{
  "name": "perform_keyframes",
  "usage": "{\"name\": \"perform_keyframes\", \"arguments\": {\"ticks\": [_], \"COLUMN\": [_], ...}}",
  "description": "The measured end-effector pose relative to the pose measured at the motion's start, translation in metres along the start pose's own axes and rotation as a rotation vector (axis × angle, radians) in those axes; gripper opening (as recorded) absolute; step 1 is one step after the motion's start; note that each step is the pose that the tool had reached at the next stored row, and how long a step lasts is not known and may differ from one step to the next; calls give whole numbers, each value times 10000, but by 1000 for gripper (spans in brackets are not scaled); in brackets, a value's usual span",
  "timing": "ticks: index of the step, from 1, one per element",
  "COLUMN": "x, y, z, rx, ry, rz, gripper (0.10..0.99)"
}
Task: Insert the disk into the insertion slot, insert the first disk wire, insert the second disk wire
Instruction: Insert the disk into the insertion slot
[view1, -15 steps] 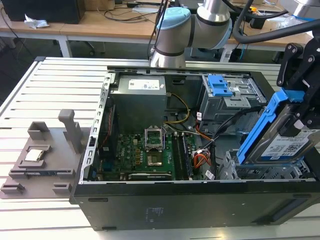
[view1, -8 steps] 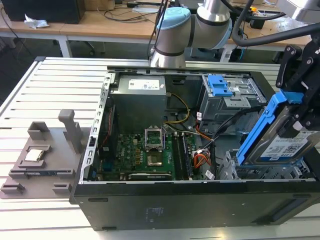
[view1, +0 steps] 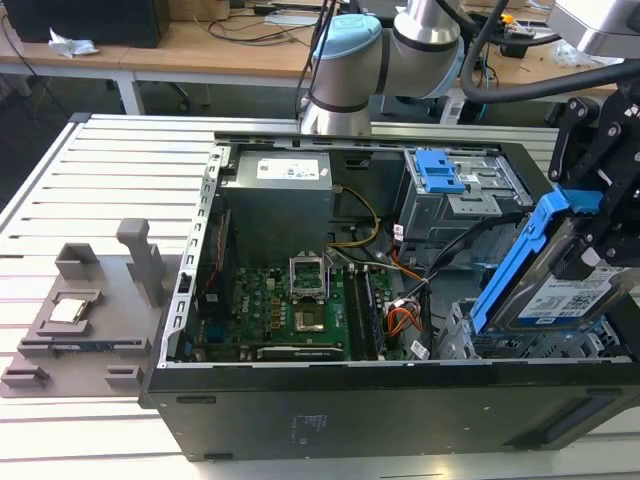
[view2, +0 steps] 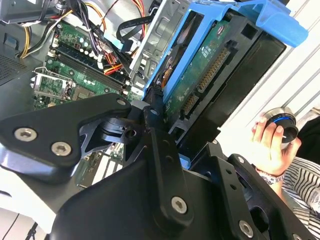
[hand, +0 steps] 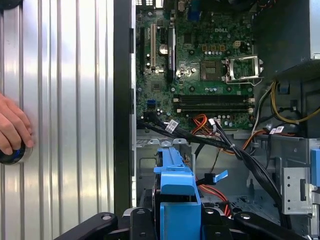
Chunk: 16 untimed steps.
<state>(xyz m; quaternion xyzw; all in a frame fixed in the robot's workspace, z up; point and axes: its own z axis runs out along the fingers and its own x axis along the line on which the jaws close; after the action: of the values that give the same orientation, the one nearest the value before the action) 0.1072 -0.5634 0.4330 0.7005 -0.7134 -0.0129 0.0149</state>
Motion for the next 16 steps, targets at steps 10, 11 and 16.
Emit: {"name": "perform_keyframes", "arguments": {"ticks": [10,11,16], "x": [0,0,-19], "y": [-2,-2,1], "z": [55,50,-27], "rx": [0,1,0], "ry": [2,-4,1], "rz": [1,0,-1], "gripper": [361,361,361]}}
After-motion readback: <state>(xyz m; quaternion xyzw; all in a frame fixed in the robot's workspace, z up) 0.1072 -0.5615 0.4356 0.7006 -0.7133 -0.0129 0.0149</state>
